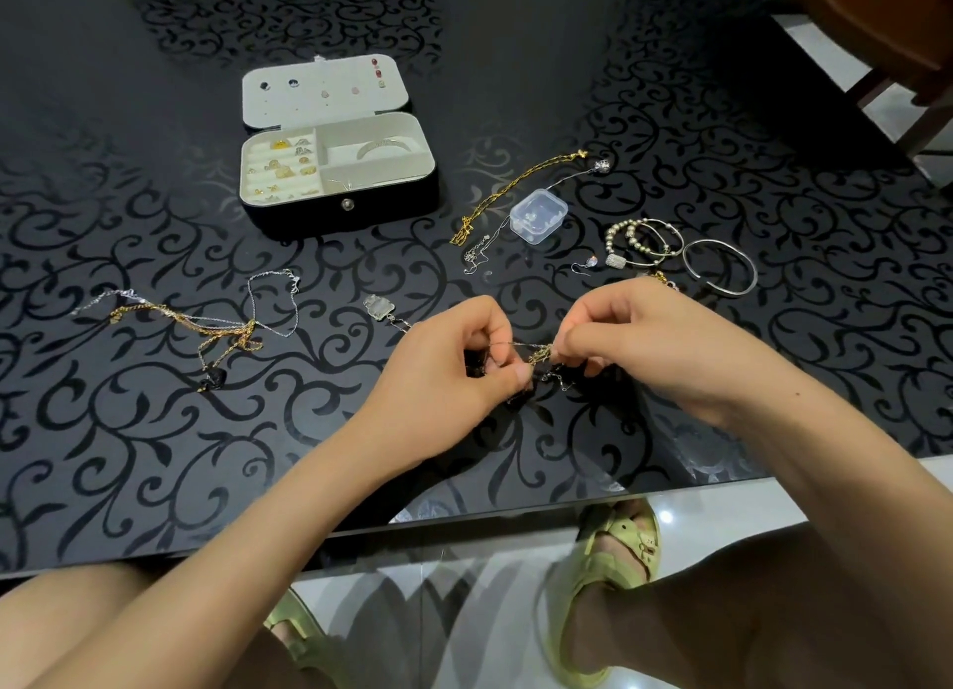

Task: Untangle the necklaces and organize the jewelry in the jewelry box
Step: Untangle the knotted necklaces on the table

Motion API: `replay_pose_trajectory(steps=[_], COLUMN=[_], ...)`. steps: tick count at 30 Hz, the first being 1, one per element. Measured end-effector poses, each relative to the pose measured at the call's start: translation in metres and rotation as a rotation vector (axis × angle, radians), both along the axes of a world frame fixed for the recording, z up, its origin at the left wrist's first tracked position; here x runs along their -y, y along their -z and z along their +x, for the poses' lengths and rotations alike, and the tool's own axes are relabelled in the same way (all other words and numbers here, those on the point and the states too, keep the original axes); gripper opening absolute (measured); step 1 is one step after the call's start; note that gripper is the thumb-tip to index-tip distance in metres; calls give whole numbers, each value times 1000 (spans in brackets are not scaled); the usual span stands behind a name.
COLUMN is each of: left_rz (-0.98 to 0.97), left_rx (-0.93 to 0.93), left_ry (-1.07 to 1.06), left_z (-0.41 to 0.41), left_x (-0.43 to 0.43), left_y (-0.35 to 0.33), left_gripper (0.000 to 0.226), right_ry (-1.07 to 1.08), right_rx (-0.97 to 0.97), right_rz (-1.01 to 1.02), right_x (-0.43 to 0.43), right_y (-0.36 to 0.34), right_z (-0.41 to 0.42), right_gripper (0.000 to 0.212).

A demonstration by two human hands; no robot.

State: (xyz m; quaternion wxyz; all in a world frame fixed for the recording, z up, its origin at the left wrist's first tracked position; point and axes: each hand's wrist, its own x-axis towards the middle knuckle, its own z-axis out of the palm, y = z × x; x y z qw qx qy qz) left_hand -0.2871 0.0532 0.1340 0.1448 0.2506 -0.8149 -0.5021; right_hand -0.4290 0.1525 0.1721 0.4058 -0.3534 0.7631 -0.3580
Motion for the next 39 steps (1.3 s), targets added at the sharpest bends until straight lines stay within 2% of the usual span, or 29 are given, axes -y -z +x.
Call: replay_pose_trajectory(steps=[7,12,19,26,30,33,35,39], left_rz=[49,90,41,64,97,111,121,144], left_rx=[-2,1,30,35,12,17,14,4], left_ry=[61,98,75,72,55,56,56,40], left_z=[0,0,0,-1,0,1,1,0], left_x=[2,2,5,6,6,6,5,4], left_y=[-2,-5,-2,-3,-5,-5,-6,-7], left_gripper=[22,4,12,19,22,21,21,20], right_ry=[-49,-158,-183,-106,-3,19,-15,-25], right_rx=[73,-23,-108,50,202,239,190,-154], right_rz=[-77,-97,-96,-108,-94,-62,-42,-58], right_x=[1,-1,-2,-2,1,2,1,1], right_y=[0,-3,-4,-4,-1,2,4,11], right_z=[2,3,1,4,8,11,12,14], right_gripper=[21,9,10,20,15,10,5,9])
